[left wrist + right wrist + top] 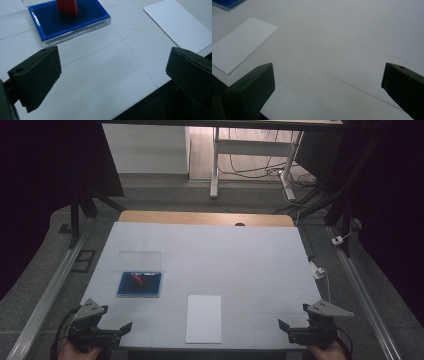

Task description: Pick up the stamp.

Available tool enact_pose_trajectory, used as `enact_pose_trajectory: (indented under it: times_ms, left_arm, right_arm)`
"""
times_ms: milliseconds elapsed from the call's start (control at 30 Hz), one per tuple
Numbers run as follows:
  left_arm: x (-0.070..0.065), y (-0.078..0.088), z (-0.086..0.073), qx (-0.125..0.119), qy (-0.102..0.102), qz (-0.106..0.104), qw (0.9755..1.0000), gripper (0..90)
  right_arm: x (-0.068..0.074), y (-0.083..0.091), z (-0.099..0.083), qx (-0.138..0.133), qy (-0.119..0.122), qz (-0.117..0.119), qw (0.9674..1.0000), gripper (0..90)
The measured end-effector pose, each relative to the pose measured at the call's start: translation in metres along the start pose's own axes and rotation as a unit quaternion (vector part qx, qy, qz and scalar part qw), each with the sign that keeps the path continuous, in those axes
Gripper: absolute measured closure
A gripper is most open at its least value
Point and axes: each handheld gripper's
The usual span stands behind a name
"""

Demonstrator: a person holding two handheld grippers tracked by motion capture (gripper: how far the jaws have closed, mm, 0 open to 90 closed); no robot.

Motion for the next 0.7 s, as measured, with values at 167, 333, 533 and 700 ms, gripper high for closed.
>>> enact_pose_trajectory:
  times_ms: [167,333,533,700]
  left_arm:
    - [-0.0002,-0.0018,0.0005,0.010,-0.004,-0.001,0.9999,0.7]
    - [-0.0007,-0.0039,0.0016,0.019,-0.003,0.002,0.9998,1.3]
    - [0.0001,-0.0055,0.0023,0.027,0.002,0.002,0.9996,1.2]
    - [0.0020,-0.0061,0.0028,0.030,0.013,0.007,0.9994,1.7]
  right_arm:
    - [-0.0009,-0.0017,0.0008,0.004,-0.003,0.014,0.9999,0.0]
    - [-0.0023,-0.0022,0.0008,0.006,-0.009,0.021,0.9997,0.0]
    - [-0.0047,-0.0033,0.0010,0.010,-0.024,0.033,0.9991,0.0]
    - [-0.0028,-0.0041,0.0015,0.015,-0.012,0.035,0.9992,0.0]
Point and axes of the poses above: each handheld gripper's, and its own axes: y roughly backward along the jaws, z roughly out of its top, x roughly to its left, and after that the axes turned 12 degrees about -z, right-handed
